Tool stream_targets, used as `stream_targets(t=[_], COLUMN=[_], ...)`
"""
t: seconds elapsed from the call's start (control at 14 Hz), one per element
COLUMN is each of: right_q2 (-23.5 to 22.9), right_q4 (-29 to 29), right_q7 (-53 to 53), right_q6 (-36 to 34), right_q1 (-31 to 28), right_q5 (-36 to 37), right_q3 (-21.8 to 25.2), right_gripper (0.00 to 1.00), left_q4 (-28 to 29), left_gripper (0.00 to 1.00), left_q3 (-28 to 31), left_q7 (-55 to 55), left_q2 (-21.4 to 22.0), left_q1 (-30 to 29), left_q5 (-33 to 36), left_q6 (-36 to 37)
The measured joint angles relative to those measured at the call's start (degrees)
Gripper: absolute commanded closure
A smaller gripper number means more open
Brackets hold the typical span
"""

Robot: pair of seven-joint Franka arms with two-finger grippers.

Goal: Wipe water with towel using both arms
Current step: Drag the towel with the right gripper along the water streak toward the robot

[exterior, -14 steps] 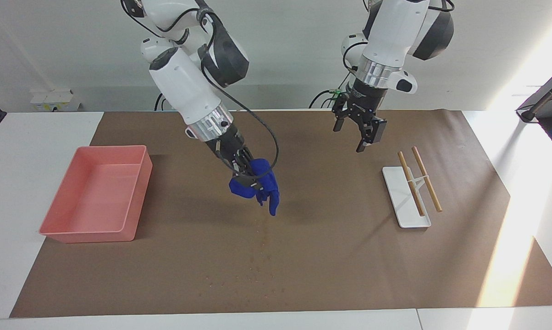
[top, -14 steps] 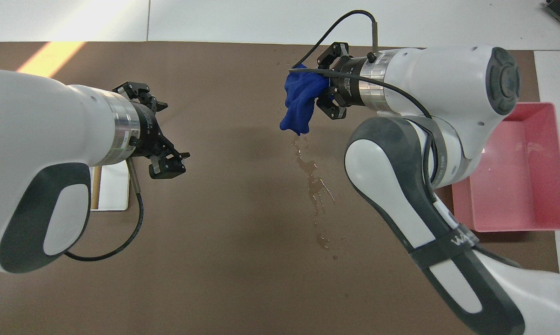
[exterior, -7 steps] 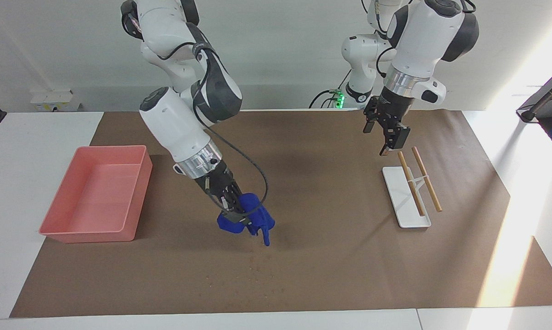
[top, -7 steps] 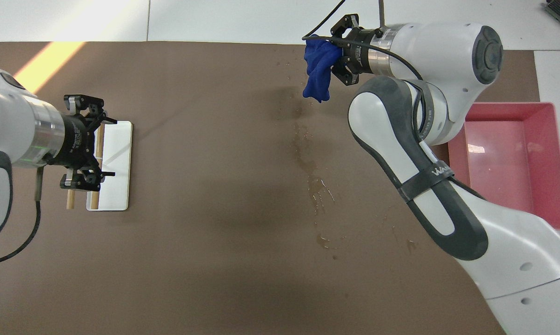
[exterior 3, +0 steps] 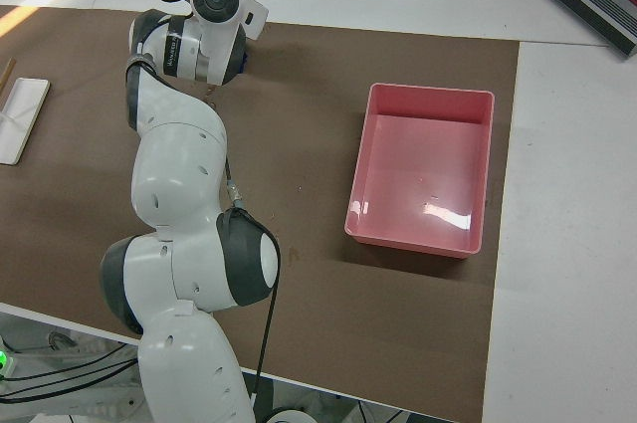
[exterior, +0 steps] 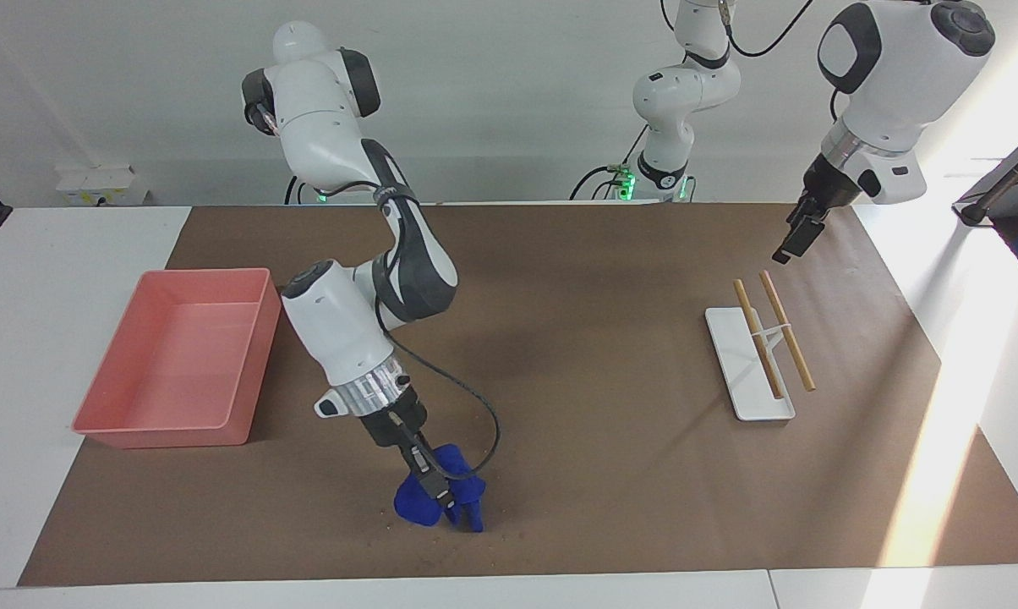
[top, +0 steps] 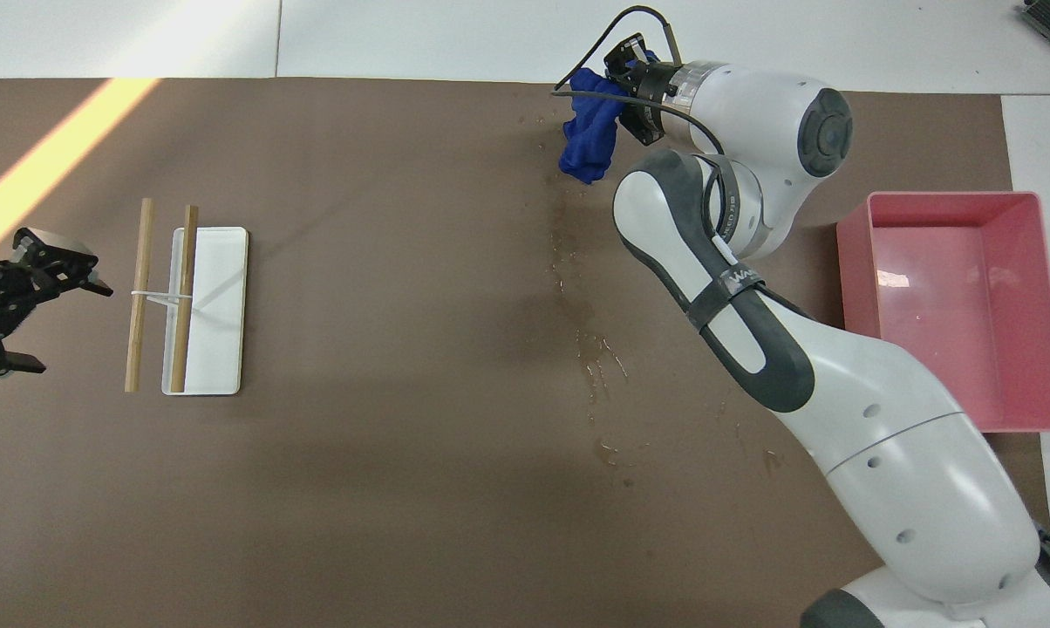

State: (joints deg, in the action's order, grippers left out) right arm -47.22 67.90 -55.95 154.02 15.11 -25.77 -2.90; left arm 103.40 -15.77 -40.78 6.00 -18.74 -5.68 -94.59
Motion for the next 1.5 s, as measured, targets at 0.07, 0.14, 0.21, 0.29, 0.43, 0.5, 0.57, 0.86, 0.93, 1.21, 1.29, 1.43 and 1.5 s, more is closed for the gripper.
stream_targets(t=[0.07,0.14,0.21,0.29,0.43,0.5,0.57,0.86,0.93,1.21,1.29,1.43,1.5], right_q2=[-0.70,-0.91,-0.84,-0.56,0.65,1.56,2.59,6.32,7.20,13.03,14.95,19.05,21.12], right_q4=[0.61,2.45,4.78,7.29,11.94,14.08,16.12,23.07,24.75,33.79,36.63,42.66,45.66], right_q7=[0.41,0.45,0.45,0.45,0.45,0.45,0.45,0.45,0.45,0.45,0.40,0.25,0.25], right_q6=[1.94,4.12,6.22,7.81,9.02,9.03,9.04,8.94,8.94,8.93,8.93,8.92,8.91], right_q1=[0.68,1.56,2.45,3.35,4.40,4.47,4.41,4.39,4.70,6.79,7.43,8.42,8.61], right_q5=[0.11,0.18,0.21,0.22,0.23,0.23,0.23,0.23,0.23,0.19,0.16,0.11,0.10], right_q3=[-0.06,-0.09,-0.13,-0.15,-0.15,-0.15,-0.14,-0.21,-0.24,-0.37,-0.39,-0.43,-0.46], right_gripper=[1.00,1.00,1.00,1.00,1.00,1.00,1.00,1.00,1.00,1.00,1.00,1.00,1.00], left_q4=[0.01,0.01,0.01,0.01,0.01,0.01,-0.01,-1.45,-2.23,-4.71,-6.02,-9.06,-10.07], left_gripper=[0.00,0.00,0.00,0.00,0.00,0.00,0.00,0.00,0.00,0.00,0.00,0.00,0.00], left_q3=[0.09,0.15,0.19,0.23,0.04,-0.25,-0.60,-1.18,-1.12,-1.28,-1.32,-1.42,-1.45], left_q7=[5.31,8.31,9.60,10.21,10.46,10.48,10.55,16.85,21.18,35.87,37.74,38.89,39.03], left_q2=[0.14,0.23,0.26,0.30,0.41,0.48,0.56,0.68,0.64,0.30,-0.12,-1.32,-1.81], left_q1=[-1.92,-3.54,-4.64,-5.28,-5.52,-5.49,-5.44,-5.35,-5.35,-5.17,-4.73,-3.92,-3.51], left_q5=[0.00,0.00,0.00,0.00,0.00,0.00,-0.01,0.40,1.20,5.27,6.03,6.68,6.92], left_q6=[0.56,1.16,1.52,1.60,1.60,1.60,1.53,0.85,0.93,2.74,4.28,6.71,7.16])
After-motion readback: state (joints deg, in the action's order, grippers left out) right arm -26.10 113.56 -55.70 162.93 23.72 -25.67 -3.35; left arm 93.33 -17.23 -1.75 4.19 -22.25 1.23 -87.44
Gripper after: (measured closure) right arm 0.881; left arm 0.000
